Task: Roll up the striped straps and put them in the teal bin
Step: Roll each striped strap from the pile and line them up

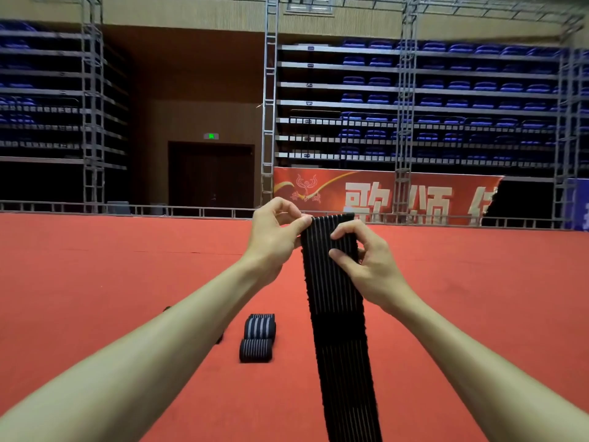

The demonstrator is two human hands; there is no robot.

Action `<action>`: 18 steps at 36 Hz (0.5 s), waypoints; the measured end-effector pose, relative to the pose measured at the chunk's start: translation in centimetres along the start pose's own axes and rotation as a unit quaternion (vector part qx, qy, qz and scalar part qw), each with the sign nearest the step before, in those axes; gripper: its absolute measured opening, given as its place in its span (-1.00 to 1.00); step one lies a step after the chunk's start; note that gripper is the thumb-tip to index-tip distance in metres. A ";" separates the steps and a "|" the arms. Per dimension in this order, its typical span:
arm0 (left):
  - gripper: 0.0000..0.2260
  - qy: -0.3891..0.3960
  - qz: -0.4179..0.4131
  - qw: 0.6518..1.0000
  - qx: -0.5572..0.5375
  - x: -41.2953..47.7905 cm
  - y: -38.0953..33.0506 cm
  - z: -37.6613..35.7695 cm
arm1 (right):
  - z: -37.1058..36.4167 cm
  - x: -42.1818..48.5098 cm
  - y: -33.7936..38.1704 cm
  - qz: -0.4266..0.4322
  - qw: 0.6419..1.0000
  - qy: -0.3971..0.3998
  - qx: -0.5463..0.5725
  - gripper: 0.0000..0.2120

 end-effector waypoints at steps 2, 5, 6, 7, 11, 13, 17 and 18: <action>-0.84 0.015 -0.003 1.000 0.005 -0.4 0.2 -0.4 | -0.3 0.1 0.0 0.013 0.999 -0.033 -0.005 -0.70; -0.62 0.085 0.021 0.996 -0.020 -2.1 1.4 -1.6 | -0.5 0.5 0.4 0.016 0.995 -0.089 0.036 -0.75; -0.53 0.109 0.023 0.993 -0.025 -2.8 1.9 -2.0 | -0.6 0.5 0.4 0.013 0.993 -0.103 0.048 -0.75; -0.46 0.125 0.021 0.992 -0.025 -3.3 2.3 -2.2 | -0.7 0.5 0.3 0.007 0.992 -0.113 0.058 -0.74; -0.36 0.102 -0.003 0.995 0.001 -3.9 3.3 -2.2 | -1.5 0.4 -0.2 -0.010 0.993 -0.103 0.065 -0.66; -0.34 0.091 -0.011 0.996 0.015 -4.0 3.7 -2.1 | -1.9 0.3 -0.5 -0.015 0.994 -0.090 0.054 -0.62; -0.26 0.102 -0.020 0.994 0.031 -4.7 5.0 -1.5 | -1.6 0.5 -0.7 -0.016 0.993 -0.107 0.036 -0.61; -0.23 0.116 -0.022 0.992 0.038 -5.1 5.4 -1.4 | -1.4 0.6 -0.8 -0.020 0.992 -0.116 0.036 -0.62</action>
Point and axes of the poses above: each hand's wrist, its own x-axis towards the middle knuckle, its own z-axis out of the back of the hand, y = z × x, the point moved 5 cm from there along x, towards the middle knuckle, and after that the axes turned 3 degrees about -y, right-handed, at the moved point
